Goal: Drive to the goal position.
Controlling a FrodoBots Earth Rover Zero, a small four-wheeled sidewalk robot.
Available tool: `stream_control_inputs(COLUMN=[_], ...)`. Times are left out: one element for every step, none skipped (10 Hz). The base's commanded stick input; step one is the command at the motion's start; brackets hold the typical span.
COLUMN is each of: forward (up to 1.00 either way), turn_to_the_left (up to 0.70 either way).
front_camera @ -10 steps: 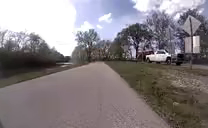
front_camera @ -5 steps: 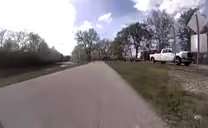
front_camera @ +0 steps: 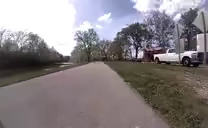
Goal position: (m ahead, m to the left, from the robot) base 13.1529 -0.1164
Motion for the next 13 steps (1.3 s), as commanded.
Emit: stream_control_inputs(forward=[1.0, 1.0, 1.0, 1.0, 1.0, 1.0, 1.0, 1.0, 1.0, 1.0, 1.0, 1.0, 1.0], turn_to_the_left=[0.0, 0.0, 0.0, 0.0, 0.0, 0.0, 0.0, 0.0, 0.0, 0.0, 0.0, 0.0, 0.0])
